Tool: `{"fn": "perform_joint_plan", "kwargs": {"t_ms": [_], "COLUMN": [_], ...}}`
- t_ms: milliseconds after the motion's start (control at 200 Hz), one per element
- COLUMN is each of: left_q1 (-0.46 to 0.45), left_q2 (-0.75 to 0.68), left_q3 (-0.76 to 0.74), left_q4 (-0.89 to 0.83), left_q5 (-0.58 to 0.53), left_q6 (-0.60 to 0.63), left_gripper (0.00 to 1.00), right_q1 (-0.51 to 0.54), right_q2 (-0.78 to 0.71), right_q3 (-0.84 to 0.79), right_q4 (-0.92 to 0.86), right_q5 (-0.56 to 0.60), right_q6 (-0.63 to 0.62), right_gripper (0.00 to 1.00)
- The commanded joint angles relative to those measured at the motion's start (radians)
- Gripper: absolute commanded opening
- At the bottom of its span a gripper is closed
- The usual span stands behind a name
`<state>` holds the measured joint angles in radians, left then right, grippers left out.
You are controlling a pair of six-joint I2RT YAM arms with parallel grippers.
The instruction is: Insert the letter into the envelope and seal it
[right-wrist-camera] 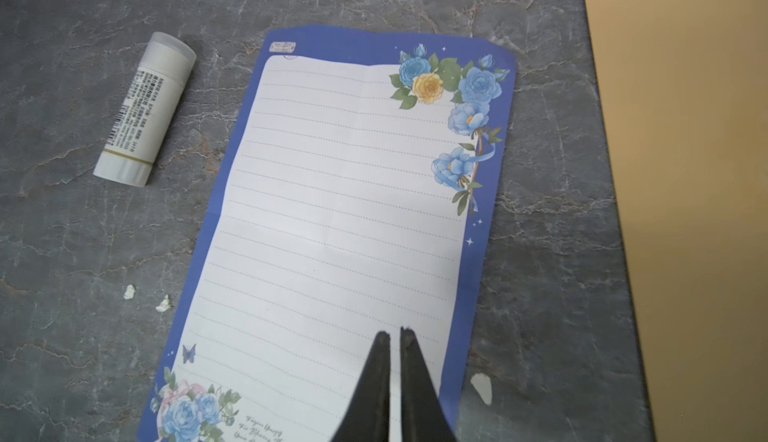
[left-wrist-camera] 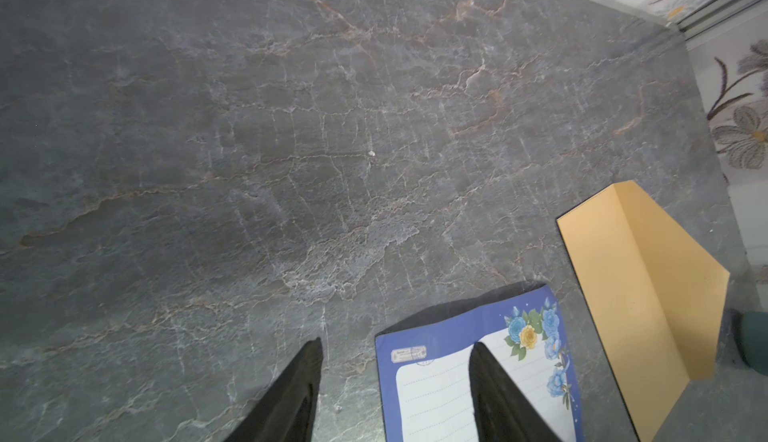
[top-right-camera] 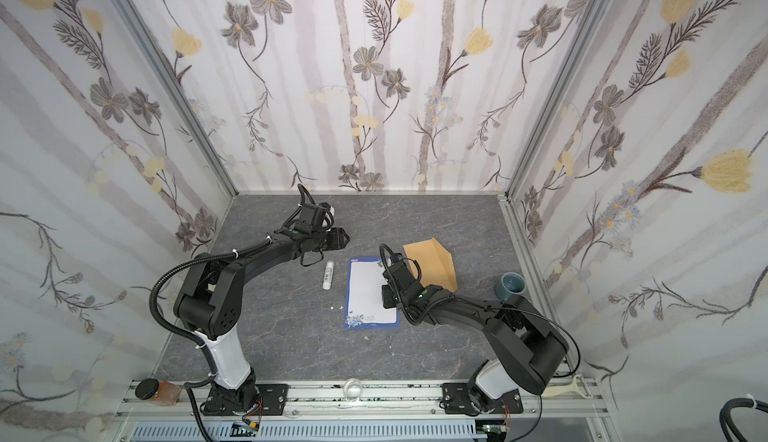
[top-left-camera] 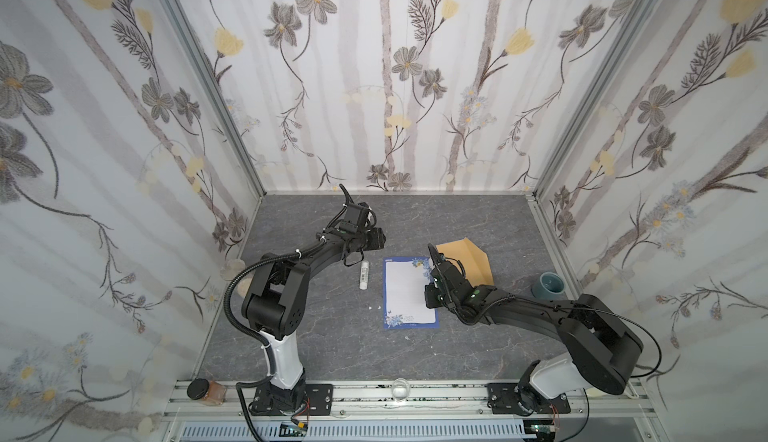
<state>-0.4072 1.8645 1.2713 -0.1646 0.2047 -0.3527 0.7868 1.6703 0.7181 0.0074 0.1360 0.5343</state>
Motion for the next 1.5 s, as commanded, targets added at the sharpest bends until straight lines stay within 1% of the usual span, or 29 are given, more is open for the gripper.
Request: {"fn": "perform_joint_plan", "kwargs": {"t_ms": [0, 95, 130, 210, 580, 1039, 1264, 1494], "left_q1": [-0.004, -0.007, -0.007, -0.007, -0.017, -0.021, -0.023, -0.022], "left_q2": [0.014, 0.023, 0.027, 0.039, 0.120, 0.138, 0.139, 0.122], "left_q3": [0.016, 0.017, 0.050, 0.067, 0.146, 0.154, 0.154, 0.145], "left_q4": [-0.083, -0.094, -0.097, -0.108, -0.144, -0.170, -0.189, -0.201], "left_q5": [-0.013, 0.005, 0.009, 0.000, 0.022, 0.039, 0.038, 0.110], "left_q6": [0.019, 0.028, 0.033, 0.036, 0.045, 0.061, 0.061, 0.048], "left_gripper": [0.57, 0.56, 0.55, 0.53, 0.51, 0.49, 0.48, 0.47], "right_q1": [-0.003, -0.004, -0.006, -0.010, -0.032, -0.117, -0.119, -0.110], "right_q2": [0.027, 0.042, 0.048, 0.057, 0.076, 0.093, 0.058, 0.039], "right_q3": [0.018, 0.017, 0.017, 0.016, 0.013, 0.019, 0.029, 0.029], "right_q4": [-0.010, -0.016, -0.022, -0.031, -0.088, -0.116, -0.126, -0.135], "right_q5": [-0.016, -0.024, -0.024, -0.032, -0.042, -0.044, -0.055, -0.065], "right_q6": [0.021, 0.031, 0.036, 0.038, 0.043, 0.010, 0.006, 0.000], "right_gripper": [0.05, 0.01, 0.00, 0.00, 0.00, 0.00, 0.00, 0.00]}}
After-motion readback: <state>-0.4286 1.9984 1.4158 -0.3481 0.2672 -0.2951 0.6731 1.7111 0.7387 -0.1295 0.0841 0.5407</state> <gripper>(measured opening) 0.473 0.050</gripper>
